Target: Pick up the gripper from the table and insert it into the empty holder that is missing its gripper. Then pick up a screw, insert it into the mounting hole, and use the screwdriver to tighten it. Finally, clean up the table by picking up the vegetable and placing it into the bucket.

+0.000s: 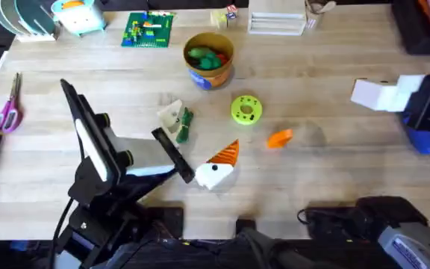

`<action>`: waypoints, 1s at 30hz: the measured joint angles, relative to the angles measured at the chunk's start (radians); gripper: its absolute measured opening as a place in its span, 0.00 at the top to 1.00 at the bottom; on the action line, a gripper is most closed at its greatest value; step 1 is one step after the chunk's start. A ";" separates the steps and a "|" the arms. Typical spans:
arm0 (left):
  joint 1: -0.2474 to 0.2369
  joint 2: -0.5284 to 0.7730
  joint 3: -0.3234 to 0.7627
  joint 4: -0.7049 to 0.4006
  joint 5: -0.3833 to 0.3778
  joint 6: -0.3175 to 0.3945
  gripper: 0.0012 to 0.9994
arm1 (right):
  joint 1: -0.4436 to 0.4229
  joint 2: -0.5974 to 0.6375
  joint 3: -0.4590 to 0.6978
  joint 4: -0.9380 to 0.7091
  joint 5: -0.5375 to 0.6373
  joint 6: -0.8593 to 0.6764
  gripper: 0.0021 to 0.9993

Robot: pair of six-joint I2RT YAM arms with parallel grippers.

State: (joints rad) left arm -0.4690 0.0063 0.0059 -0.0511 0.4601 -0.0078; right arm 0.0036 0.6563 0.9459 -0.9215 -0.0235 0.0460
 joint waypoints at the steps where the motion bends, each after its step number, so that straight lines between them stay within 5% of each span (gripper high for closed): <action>1: 0.000 0.000 0.000 0.000 0.000 0.000 0.01 | 0.000 0.000 0.000 0.000 0.000 0.000 0.01; 14: 0.000 0.000 0.000 0.000 0.000 0.000 0.01 | 0.001 0.001 0.000 0.022 -0.062 0.086 0.01; 19: 0.000 0.000 0.000 0.000 0.000 0.000 0.01 | 0.065 0.072 0.006 -0.062 -0.147 -0.064 0.01; 30: 0.000 0.000 0.000 0.000 0.000 0.000 0.01 | 0.379 0.268 0.016 -0.080 -0.161 -0.585 0.01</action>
State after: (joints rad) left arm -0.4690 0.0063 0.0059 -0.0511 0.4603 -0.0078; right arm 0.3828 0.9242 0.9621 -1.0016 -0.1841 -0.5394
